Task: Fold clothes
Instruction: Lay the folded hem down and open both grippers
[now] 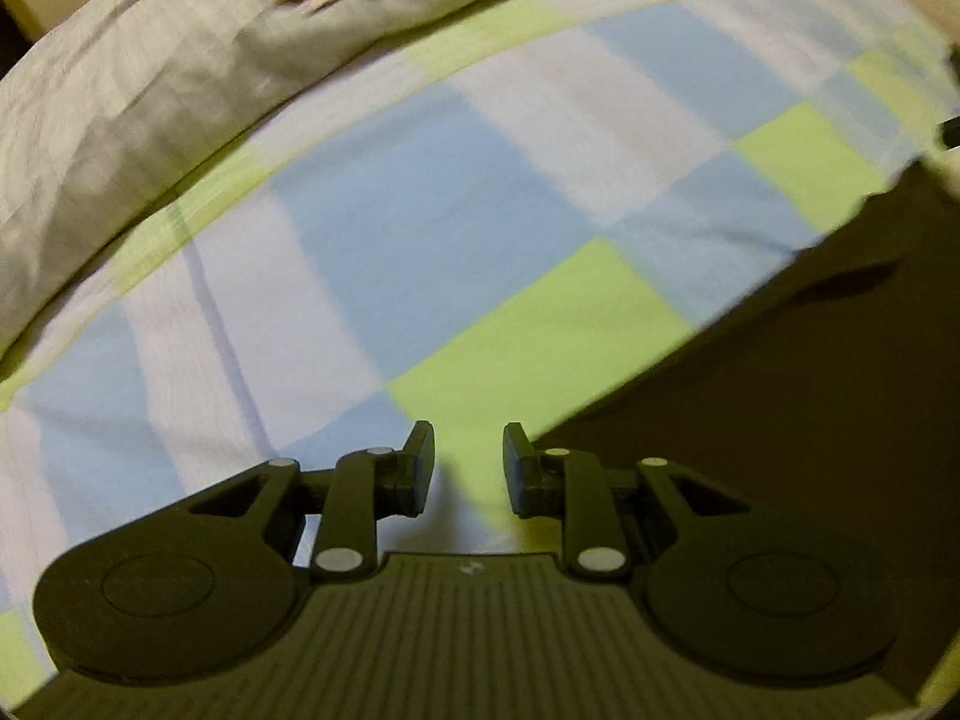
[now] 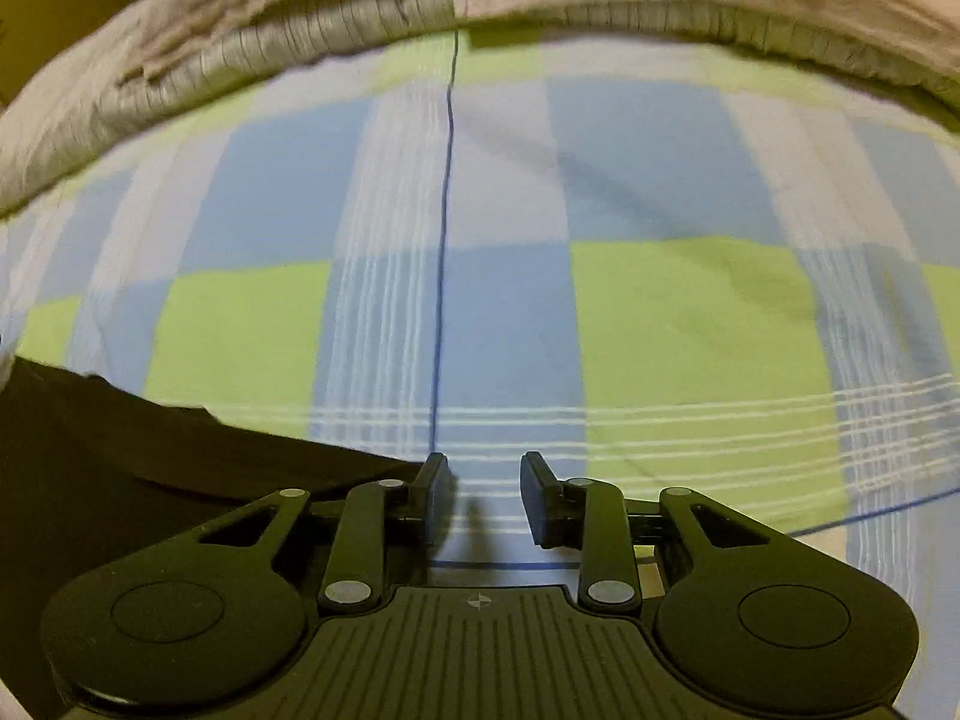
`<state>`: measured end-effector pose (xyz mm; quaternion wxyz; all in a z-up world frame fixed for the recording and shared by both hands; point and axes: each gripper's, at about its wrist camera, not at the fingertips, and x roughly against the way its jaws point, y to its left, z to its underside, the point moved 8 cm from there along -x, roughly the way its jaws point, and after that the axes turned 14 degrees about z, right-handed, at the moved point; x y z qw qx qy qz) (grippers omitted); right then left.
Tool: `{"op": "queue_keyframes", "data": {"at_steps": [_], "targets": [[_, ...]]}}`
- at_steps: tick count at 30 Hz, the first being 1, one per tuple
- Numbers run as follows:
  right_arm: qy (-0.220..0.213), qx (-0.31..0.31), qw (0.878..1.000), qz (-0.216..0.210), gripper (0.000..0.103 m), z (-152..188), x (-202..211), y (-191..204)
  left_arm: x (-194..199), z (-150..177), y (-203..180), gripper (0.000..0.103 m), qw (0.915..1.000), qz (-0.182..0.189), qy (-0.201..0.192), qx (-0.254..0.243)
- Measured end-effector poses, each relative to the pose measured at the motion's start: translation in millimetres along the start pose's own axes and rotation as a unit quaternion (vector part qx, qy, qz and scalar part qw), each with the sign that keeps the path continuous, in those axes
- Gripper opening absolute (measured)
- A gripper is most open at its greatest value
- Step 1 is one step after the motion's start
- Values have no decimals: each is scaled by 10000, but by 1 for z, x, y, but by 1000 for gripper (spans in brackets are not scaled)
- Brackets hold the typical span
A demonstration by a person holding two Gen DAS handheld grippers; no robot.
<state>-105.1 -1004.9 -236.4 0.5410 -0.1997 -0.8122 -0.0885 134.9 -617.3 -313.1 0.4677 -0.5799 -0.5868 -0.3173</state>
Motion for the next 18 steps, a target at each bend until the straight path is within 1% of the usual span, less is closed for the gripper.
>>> {"op": "queue_keyframes", "data": {"at_steps": [3,5,7,8,9,11,14,16,18], "targets": [[-31,317,9976,-619,30,19,19,42,-8,-1,-50,20,9970,712,8,-299],[153,716,9913,-1090,30,38,21,80,-25,0,-82,20,9927,1058,154,-551],[385,1144,9820,-1456,30,56,15,117,-43,0,-100,20,9902,1188,233,-691],[463,1328,9782,-1530,30,60,9,131,-51,-1,-107,20,9893,1231,258,-736],[487,1441,9762,-1546,30,62,3,142,-56,-2,-107,20,9901,1199,234,-697],[366,1411,9792,-1409,30,55,-11,150,-62,-6,-99,20,9931,1037,111,-530],[-191,690,9932,-918,30,27,-18,131,-50,-9,-71,20,9985,512,-129,-166],[-485,303,9969,-531,30,17,-10,115,-37,-5,-54,20,9996,162,-245,42],[-549,223,9969,-514,31,22,4,109,-19,7,-49,21,9996,-6,-262,101]]}}
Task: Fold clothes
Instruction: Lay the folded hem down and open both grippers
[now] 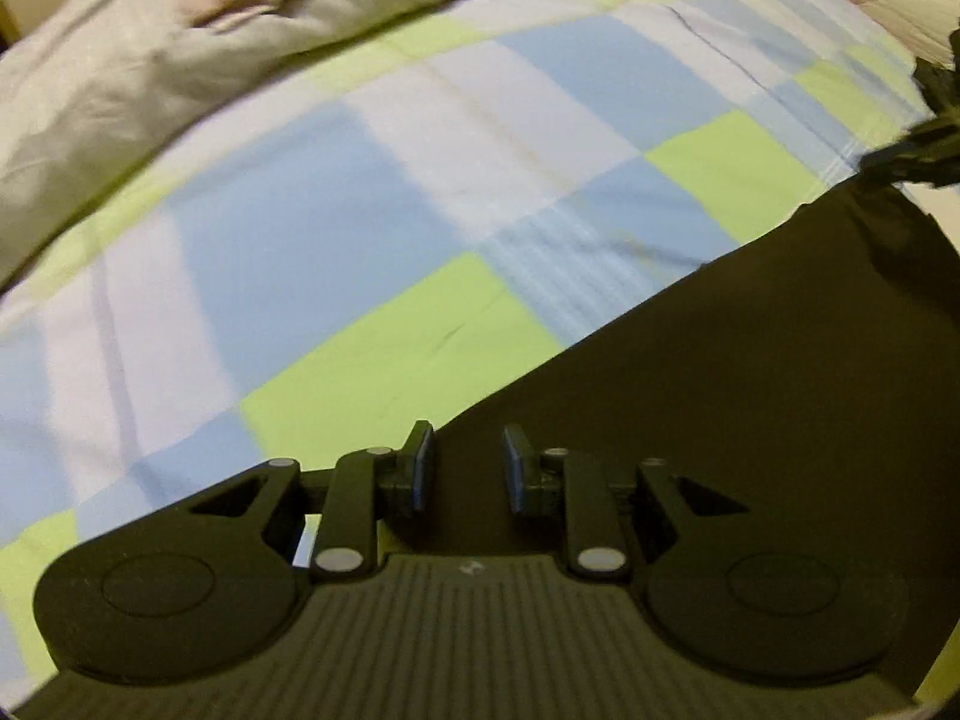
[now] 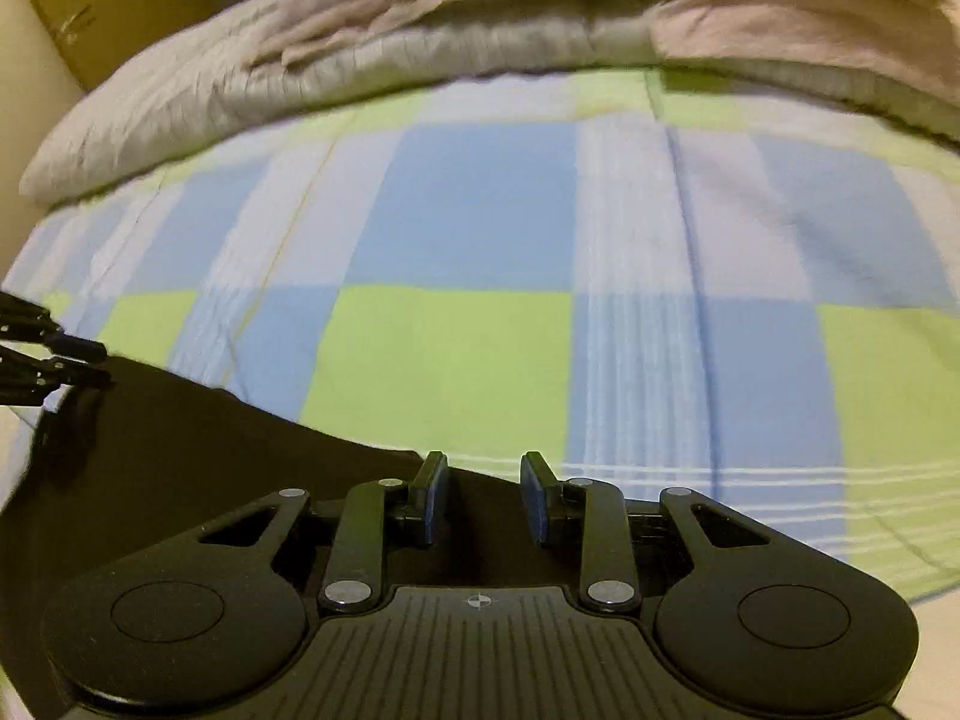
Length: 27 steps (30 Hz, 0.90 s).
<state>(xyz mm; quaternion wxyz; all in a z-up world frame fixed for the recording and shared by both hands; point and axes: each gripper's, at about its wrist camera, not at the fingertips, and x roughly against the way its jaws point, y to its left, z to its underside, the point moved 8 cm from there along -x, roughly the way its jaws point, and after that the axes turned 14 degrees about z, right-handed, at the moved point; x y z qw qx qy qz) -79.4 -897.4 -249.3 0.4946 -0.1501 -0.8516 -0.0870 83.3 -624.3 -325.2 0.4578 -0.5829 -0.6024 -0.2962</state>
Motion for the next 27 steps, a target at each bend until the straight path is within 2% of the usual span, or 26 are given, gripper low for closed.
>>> {"op": "queue_keyframes", "data": {"at_steps": [3,5,6,7,12,17,20,27], "targets": [[78,249,9996,-103,31,26,31,11,27,29,-6,27,9999,-100,72,67],[162,470,9986,-156,38,53,52,21,46,52,-15,30,9997,-149,137,128],[200,563,9980,-181,58,69,62,24,55,64,-19,32,9996,-173,176,162],[229,625,9976,-208,74,83,70,28,63,78,-24,34,9993,-188,238,201],[575,935,9928,-477,74,165,103,61,85,146,-62,37,9977,8,545,405],[1212,1233,9839,-460,74,235,109,91,86,177,-91,37,9953,155,716,627],[1390,980,9846,-402,74,248,112,100,88,179,-102,38,9960,185,708,520],[1204,831,9889,-246,74,244,122,139,100,171,-78,39,9977,410,277,471]]}}
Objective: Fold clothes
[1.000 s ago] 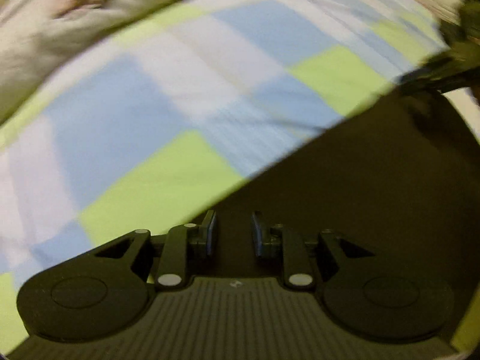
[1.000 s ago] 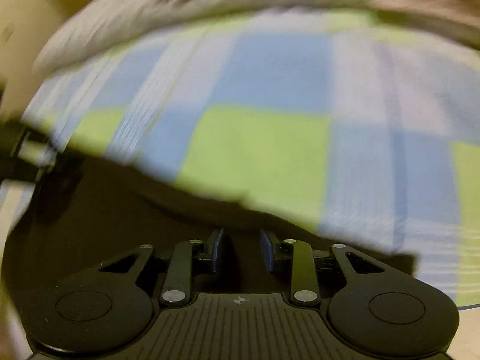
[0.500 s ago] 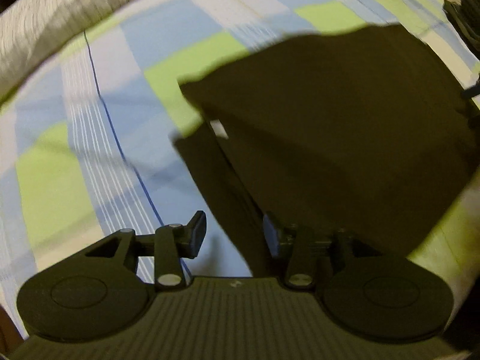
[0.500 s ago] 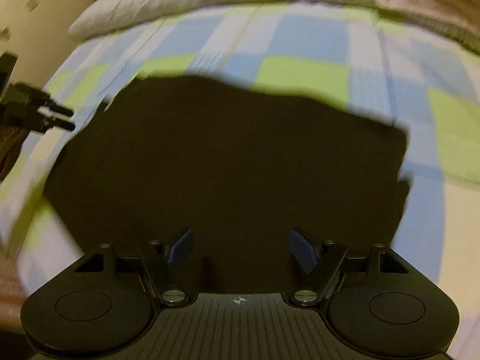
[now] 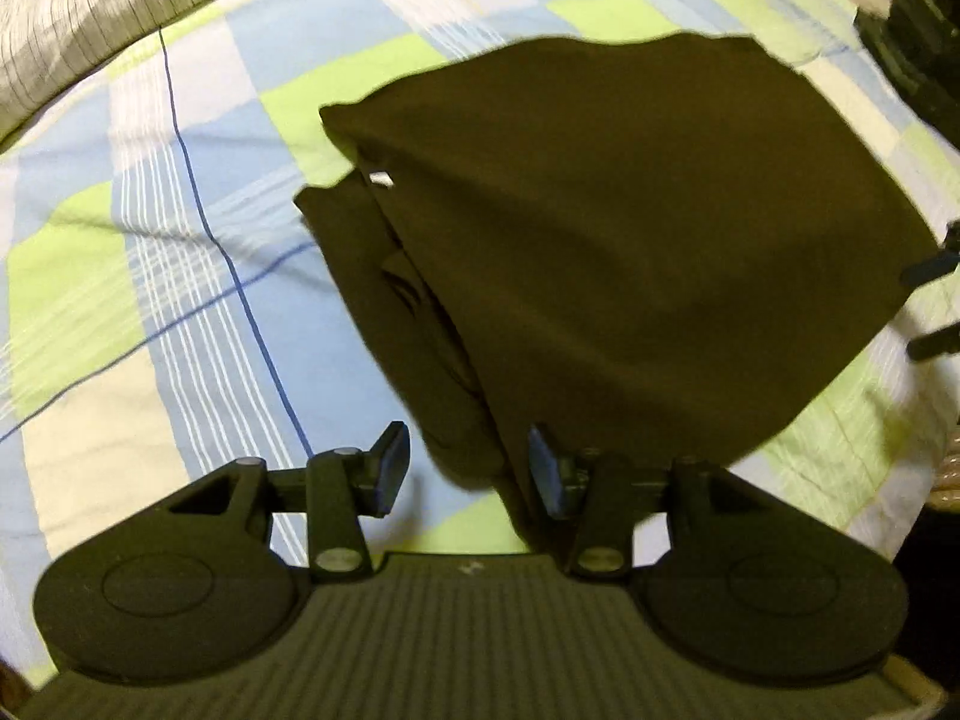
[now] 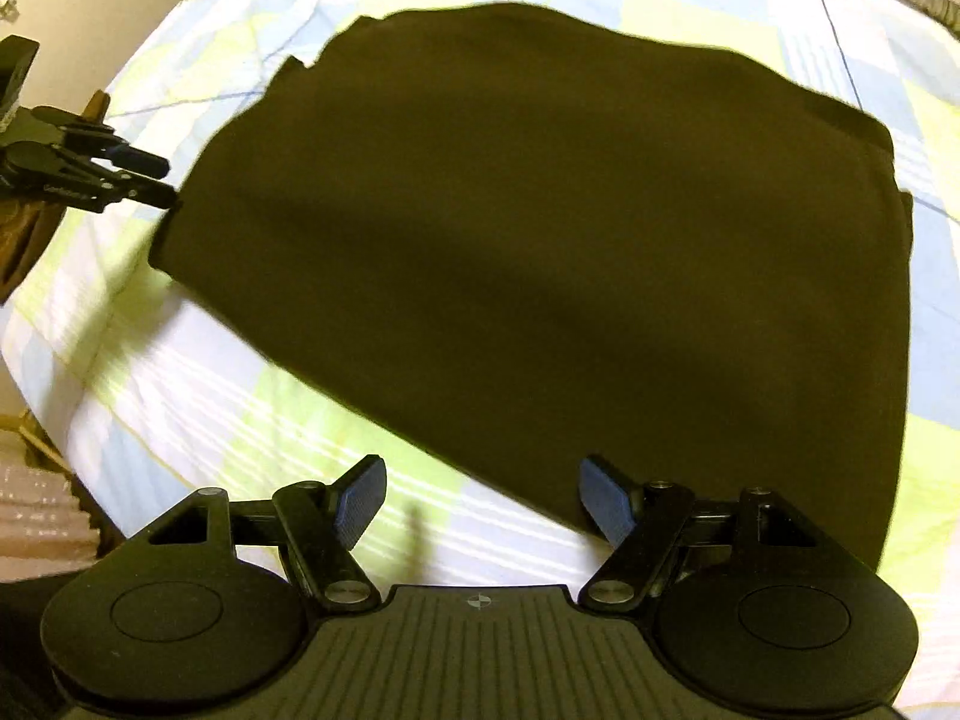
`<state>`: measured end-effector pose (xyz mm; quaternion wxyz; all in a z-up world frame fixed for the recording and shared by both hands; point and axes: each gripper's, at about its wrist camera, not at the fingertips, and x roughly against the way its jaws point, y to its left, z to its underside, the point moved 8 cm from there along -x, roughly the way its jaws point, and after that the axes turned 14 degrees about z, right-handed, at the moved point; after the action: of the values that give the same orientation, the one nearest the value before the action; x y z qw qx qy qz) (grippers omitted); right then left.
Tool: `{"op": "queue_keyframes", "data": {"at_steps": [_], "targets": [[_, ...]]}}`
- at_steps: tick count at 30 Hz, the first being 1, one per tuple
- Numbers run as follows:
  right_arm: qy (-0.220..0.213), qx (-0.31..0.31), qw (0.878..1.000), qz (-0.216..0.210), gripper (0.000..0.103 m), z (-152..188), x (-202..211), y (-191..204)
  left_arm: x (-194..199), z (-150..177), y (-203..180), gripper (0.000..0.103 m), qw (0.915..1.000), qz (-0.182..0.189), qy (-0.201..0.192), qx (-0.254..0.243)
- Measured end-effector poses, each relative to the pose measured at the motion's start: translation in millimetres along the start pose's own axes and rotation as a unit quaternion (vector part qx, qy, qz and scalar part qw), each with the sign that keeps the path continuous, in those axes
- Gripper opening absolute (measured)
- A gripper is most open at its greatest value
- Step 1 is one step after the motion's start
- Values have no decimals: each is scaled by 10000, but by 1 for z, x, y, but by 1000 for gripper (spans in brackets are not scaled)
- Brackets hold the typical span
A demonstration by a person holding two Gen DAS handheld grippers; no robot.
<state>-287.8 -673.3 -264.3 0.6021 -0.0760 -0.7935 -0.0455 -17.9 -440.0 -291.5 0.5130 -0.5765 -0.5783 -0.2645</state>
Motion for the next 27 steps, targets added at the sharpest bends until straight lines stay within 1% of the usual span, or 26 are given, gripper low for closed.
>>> {"op": "queue_keyframes", "data": {"at_steps": [3,7,9,13,15,19,20,22,24,27], "targets": [[-102,-175,9996,173,74,-7,1,27,0,-4,19,39,9996,233,-145,-89],[-234,-613,9969,428,74,-20,0,73,-2,-6,53,39,9984,512,-225,-9],[-293,-706,9961,446,74,-30,-3,101,-4,-9,68,39,9973,668,-281,78],[-387,-807,9953,383,74,-52,-10,150,-19,-20,85,39,9942,1024,-305,115],[-421,-861,9948,353,74,-60,-14,165,-29,-27,89,39,9921,1208,-312,145],[-411,-974,9937,385,74,-74,-21,172,-47,-41,91,34,9890,1434,-341,130],[-392,-1026,9931,402,74,-78,-25,169,-50,-45,87,28,9882,1492,-348,76],[-352,-1120,9921,448,74,-88,-34,162,-55,-52,78,22,9868,1584,-338,-91],[-328,-1182,9911,520,74,-90,-39,159,-59,-58,66,22,9865,1585,-302,-295],[-327,-1233,9902,564,74,-90,-39,159,-59,-62,62,21,9861,1580,-226,-468]]}}
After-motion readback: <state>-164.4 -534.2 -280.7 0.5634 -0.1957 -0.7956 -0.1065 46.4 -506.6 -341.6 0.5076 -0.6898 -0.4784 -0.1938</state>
